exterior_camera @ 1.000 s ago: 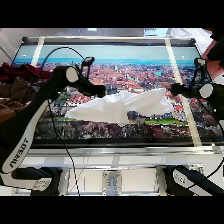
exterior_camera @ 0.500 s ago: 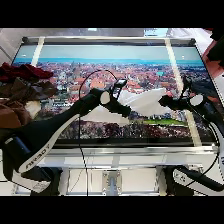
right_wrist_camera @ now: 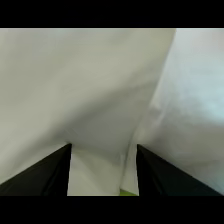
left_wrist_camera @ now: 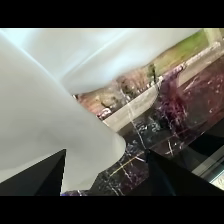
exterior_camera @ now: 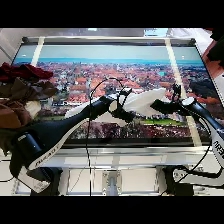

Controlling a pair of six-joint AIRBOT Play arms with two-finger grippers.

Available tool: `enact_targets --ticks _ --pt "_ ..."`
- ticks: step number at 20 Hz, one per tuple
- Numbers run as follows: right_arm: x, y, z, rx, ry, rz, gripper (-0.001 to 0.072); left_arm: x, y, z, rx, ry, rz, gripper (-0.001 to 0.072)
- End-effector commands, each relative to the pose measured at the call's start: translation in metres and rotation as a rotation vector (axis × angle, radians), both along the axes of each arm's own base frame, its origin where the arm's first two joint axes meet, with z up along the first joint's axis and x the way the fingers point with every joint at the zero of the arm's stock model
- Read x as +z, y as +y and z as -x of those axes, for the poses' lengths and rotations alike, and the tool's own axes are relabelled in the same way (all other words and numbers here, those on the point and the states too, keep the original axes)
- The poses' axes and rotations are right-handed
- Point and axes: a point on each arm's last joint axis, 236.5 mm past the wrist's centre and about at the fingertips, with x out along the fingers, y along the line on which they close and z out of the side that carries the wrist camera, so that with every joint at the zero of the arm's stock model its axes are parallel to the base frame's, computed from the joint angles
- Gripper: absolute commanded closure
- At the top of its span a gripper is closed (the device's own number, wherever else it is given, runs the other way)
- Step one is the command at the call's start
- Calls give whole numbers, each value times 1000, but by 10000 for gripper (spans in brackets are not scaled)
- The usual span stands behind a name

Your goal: Fold the shirts.

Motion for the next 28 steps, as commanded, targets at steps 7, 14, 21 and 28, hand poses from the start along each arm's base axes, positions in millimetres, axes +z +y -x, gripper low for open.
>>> enact_targets --ticks 7,14,21,28 --pt "26 46 -6 123 -54 -153 681 -3 1 2 37 26 -4 118" --pt "73 55 -24 223 -122 -163 682 -8 12 -1 37 11 -55 37" --pt "79 59 -26 219 -132 -190 682 -39 16 -17 143 15 -89 70" --pt "93 60 -23 234 -154 -187 682 -25 15 -41 143 -78 -81 695"
